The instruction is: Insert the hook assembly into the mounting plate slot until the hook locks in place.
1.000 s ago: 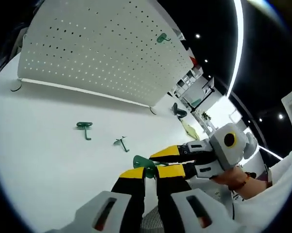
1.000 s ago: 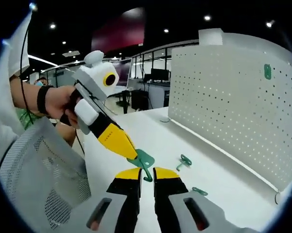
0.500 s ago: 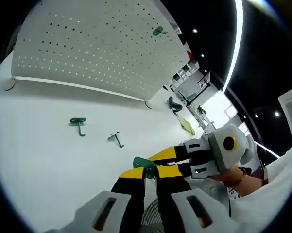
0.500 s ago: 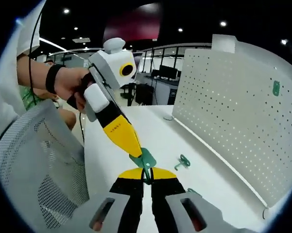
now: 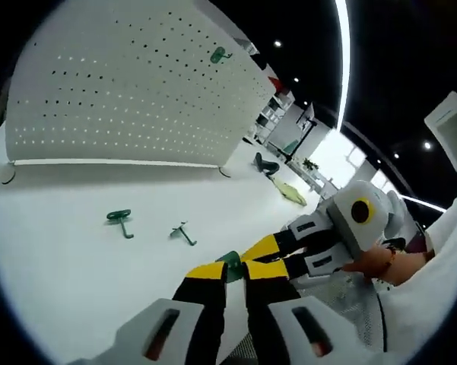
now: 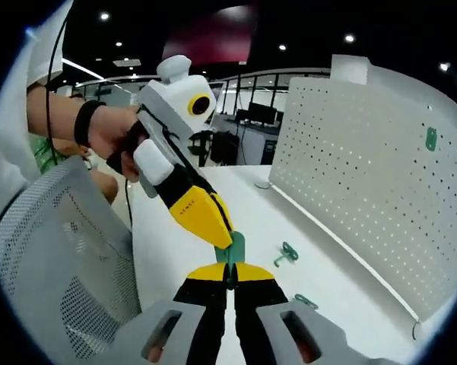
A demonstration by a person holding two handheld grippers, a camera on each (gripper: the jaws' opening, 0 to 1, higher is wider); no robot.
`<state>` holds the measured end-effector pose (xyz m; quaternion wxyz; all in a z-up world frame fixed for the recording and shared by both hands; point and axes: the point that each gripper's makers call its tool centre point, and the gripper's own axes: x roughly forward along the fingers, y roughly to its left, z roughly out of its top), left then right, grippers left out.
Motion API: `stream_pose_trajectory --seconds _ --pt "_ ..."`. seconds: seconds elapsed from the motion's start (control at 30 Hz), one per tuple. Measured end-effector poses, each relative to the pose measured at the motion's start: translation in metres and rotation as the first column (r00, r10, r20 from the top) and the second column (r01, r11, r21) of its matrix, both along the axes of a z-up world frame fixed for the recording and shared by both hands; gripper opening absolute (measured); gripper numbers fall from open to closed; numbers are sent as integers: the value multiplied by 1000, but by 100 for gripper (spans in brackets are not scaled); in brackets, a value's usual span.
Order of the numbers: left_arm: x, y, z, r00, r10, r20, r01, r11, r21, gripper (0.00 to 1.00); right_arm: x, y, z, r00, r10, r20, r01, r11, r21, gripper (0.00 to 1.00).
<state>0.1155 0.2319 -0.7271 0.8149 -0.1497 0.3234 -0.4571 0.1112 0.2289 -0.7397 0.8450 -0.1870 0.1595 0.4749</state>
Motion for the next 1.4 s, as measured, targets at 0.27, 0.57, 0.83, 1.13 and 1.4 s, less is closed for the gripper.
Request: stream_pose_trajectory --seconds 0.27,0.57,0.83,1.13,1.4 --pt "2 -1 5 997 1 79 -1 1000 2 22 8 -5 5 998 -61 -6 61 998 29 1" --pt "-6 -2 11 987 -11 160 8 1000 21 29 21 -17 15 985 -164 -50 168 981 95 1" --pt "-5 6 16 974 37 222 -42 999 17 30 38 -28 29 966 -256 -39 259 958 121 1" --pt "-4 9 30 949 67 308 -68 998 -9 39 64 -41 51 929 -369 -36 370 913 173 1" --pt "-6 8 36 936 63 345 -60 998 -21 42 82 -49 68 898 -438 -35 436 877 201 1"
